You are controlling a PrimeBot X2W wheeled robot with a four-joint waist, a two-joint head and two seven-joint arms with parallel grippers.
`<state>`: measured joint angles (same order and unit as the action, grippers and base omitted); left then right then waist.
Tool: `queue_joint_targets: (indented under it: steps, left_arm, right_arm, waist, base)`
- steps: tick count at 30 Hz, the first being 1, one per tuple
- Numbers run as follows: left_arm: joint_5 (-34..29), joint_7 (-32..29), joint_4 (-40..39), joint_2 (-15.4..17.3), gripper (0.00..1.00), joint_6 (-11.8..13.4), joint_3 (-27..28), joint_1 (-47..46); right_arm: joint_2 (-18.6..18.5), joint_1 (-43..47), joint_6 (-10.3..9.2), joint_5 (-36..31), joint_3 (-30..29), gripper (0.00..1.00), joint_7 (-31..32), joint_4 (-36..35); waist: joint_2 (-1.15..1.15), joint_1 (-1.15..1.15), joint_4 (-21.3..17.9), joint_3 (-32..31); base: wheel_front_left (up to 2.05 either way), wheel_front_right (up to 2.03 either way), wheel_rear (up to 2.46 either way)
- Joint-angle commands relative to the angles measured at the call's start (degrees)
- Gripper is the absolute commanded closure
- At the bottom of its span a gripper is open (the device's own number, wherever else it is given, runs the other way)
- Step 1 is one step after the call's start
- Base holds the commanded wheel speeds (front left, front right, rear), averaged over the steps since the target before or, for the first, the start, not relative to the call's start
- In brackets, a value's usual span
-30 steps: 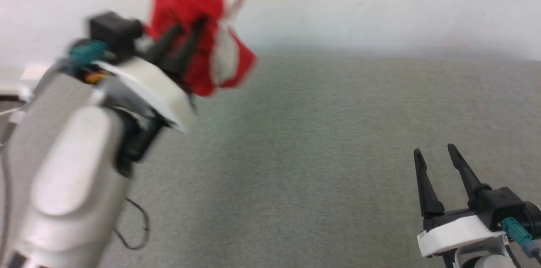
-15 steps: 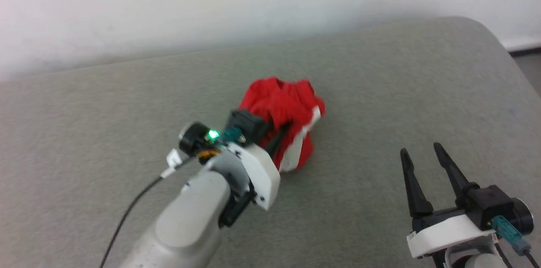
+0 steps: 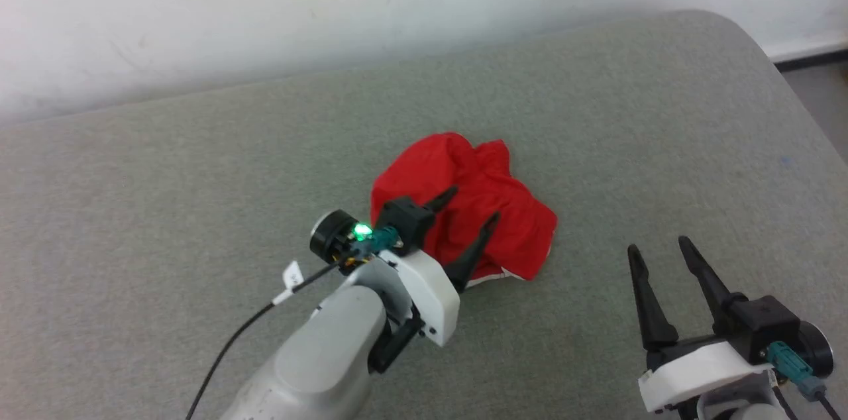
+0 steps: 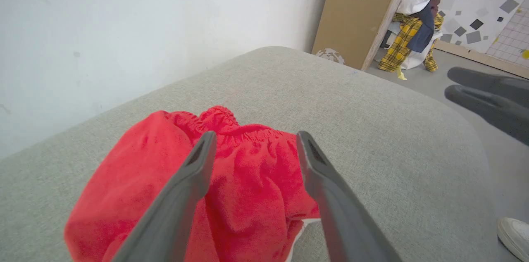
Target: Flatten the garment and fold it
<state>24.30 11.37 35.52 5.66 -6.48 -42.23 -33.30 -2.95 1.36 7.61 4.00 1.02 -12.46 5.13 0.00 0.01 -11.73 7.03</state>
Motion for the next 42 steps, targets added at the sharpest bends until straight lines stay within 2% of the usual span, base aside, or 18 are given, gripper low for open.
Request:
queue_joint_targets:
  steps: [1, 8, 13, 15, 18, 21, 25, 31, 42]
  left_arm:
    - [0.28, 0.58, -0.36, 0.17, 0.0, 0.11, 0.45, -0.91]
    - [0.86, 3.3, -7.02, 5.51, 0.0, 4.55, 6.53, 2.66]
    - [1.72, 3.59, -15.62, 9.72, 0.0, 8.56, 13.72, 10.83]
    - [1.13, 3.61, -19.57, 10.98, 0.0, 9.36, 16.41, 14.95]
    - [0.6, 3.62, -24.58, 11.59, 0.0, 10.69, 20.95, 21.3]
    - [-0.21, 3.62, -29.0, 10.75, 0.0, 11.5, 25.18, 26.92]
    - [-1.49, 3.62, -32.5, 7.97, 0.0, 11.23, 29.41, 33.07]
    - [-4.53, 3.63, -32.4, 4.35, 0.0, 8.45, 30.08, 38.84]
    - [-10.0, 3.63, -32.19, 0.14, 0.0, 4.95, 31.9, 40.54]
  right_arm:
    - [0.07, 0.5, -0.12, -0.1, -0.17, 0.0, 0.17, 0.14]
    - [0.07, 2.72, -0.12, -0.29, -1.68, 0.0, 1.06, 0.18]
    - [0.07, 4.09, -0.12, 0.15, -2.6, 0.0, 1.17, 0.25]
    - [0.07, 4.44, -0.12, 0.18, -2.5, 0.0, 1.19, 0.39]
    - [0.07, 4.82, -0.12, 0.05, -1.79, 0.0, 1.35, 0.63]
    - [0.07, 5.15, -0.12, 0.03, -1.87, 0.0, 1.45, 0.63]
    - [0.07, 5.53, -0.12, 0.11, -1.64, 0.0, 1.85, 0.5]
    - [0.07, 6.12, -0.12, 0.3, -1.14, 0.0, 2.45, 0.88]
    - [0.07, 6.41, -0.12, 0.77, -1.12, 0.0, 2.87, 1.41]
  waist:
    - [0.0, -0.01, 3.87, -3.85]
    - [0.0, -0.01, 8.84, -8.18]
    - [0.0, -0.01, 11.5, -9.59]
    - [0.0, -0.01, 12.34, -9.86]
    - [0.0, -0.01, 13.07, -10.18]
    - [0.0, -0.01, 13.71, -10.38]
    - [0.0, -0.01, 14.37, -10.67]
    - [0.0, -0.01, 14.87, -11.0]
    - [0.0, -0.01, 15.47, -9.89]
  base:
    - [0.0, 0.0, 0.0]
    - [0.0, 0.0, 0.0]
    - [0.0, 0.0, 0.0]
    - [0.0, 0.0, 0.0]
    - [0.0, 0.0, 0.0]
    - [0.0, 0.0, 0.0]
    - [0.0, 0.0, 0.0]
    - [0.0, 0.0, 0.0]
    - [0.0, 0.0, 0.0]
